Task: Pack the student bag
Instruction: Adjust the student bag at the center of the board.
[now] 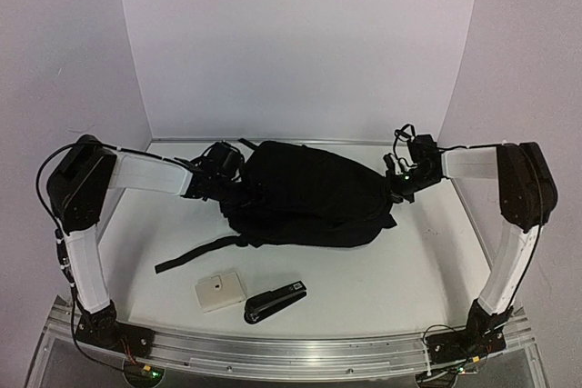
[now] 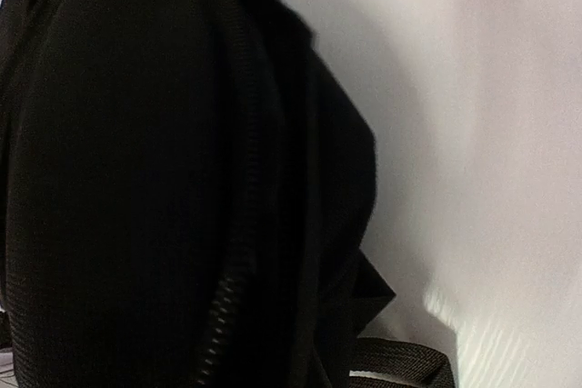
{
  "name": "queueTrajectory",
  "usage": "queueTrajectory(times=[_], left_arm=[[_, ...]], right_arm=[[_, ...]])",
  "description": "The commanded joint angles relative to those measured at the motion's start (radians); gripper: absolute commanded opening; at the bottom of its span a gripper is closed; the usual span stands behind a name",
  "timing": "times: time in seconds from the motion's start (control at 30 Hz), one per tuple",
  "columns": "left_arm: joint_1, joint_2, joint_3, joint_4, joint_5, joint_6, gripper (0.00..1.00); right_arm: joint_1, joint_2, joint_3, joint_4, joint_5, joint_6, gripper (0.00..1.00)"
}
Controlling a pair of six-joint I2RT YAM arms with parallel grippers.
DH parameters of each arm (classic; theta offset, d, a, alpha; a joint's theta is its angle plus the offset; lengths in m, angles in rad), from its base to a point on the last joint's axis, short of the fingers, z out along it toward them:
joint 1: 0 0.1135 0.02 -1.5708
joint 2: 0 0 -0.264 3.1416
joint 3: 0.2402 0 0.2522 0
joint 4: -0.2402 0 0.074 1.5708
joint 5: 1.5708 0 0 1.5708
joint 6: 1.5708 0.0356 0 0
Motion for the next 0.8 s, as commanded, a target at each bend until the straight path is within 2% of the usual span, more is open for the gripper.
queueTrajectory(times=[0.0,0.1,0.2,0.3,0.37,0.57,0.77], left_arm=[[-0.003,0.155,0.256,0.115,0.122,0.1,0.9],[-0.002,0.254,0.407,0.065,0.182,0.142,0.9],[-0.002,0.346,0.554,0.027,0.236,0.185,0.9],[-0.001,0.421,0.702,-0.043,0.272,0.231,0.89],[-0.001,0.435,0.767,-0.09,0.272,0.253,0.89],[0.009,0.328,0.709,-0.126,0.221,0.306,0.92],[0.01,0.141,0.494,-0.117,0.172,0.322,0.95]], right_arm=[[0.029,-0.154,-0.134,-0.01,-0.11,-0.043,0.07],[0.074,-0.187,-0.203,-0.008,-0.171,-0.054,0.14],[0.18,-0.22,-0.232,-0.006,-0.202,-0.102,0.24],[0.298,-0.257,-0.217,-0.008,-0.188,-0.14,0.41],[0.314,-0.276,-0.191,-0.011,-0.185,-0.138,0.53],[0.272,-0.353,-0.155,-0.113,-0.084,-0.213,0.73],[0.1,-0.399,-0.113,-0.264,-0.121,-0.32,0.81]])
